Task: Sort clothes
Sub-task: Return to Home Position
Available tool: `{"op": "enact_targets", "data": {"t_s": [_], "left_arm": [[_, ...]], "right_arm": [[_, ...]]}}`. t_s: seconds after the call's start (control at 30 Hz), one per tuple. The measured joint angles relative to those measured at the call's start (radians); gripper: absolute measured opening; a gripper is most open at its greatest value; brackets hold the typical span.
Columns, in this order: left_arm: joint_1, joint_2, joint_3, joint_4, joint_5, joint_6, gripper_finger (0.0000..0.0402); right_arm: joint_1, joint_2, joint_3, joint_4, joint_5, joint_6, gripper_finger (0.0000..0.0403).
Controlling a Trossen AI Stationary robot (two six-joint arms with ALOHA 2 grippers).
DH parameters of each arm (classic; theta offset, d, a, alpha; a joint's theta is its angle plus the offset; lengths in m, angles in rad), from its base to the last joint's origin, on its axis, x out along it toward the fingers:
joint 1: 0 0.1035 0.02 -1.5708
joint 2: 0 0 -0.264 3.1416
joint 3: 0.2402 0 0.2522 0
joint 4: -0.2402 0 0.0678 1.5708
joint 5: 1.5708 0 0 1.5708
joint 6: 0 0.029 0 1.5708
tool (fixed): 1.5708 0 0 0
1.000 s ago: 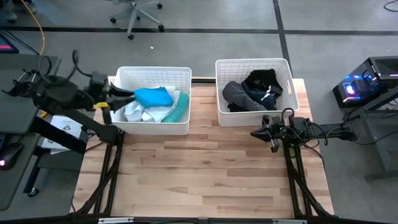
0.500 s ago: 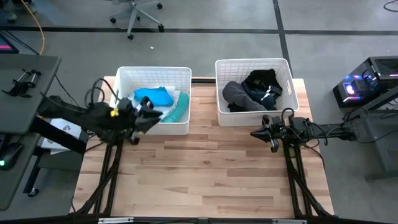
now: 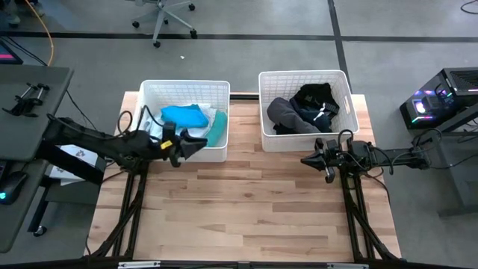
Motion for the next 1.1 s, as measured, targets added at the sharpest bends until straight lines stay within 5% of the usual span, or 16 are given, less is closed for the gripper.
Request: {"op": "enact_targets", "data": {"t_s": [0.13, 0.3, 0.6, 0.9, 1.1], "left_arm": [[-0.014, -0.010, -0.010, 0.067, -0.018, 0.002, 0.0104], [-0.029, -0.108, -0.026, 0.051, 0.167, 0.155, 0.0104], [0.009, -0.294, -0.257, 0.180, 0.134, 0.192, 0.0104], [0.049, -0.577, -0.380, 0.002, 0.161, 0.367, 0.0104], [0.099, -0.640, -0.471, 0.127, 0.170, 0.391, 0.0104]], "right_arm": [[0.000, 0.000, 0.000, 0.000, 0.000, 0.000, 0.0000], [0.000, 0.000, 0.000, 0.000, 0.000, 0.000, 0.0000], [0.000, 0.000, 0.000, -0.001, -0.004, 0.000, 0.0000], [0.000, 0.002, 0.000, -0.001, -0.010, 0.000, 0.0000], [0.000, 0.004, 0.000, -0.001, -0.011, 0.000, 0.0000]]}}
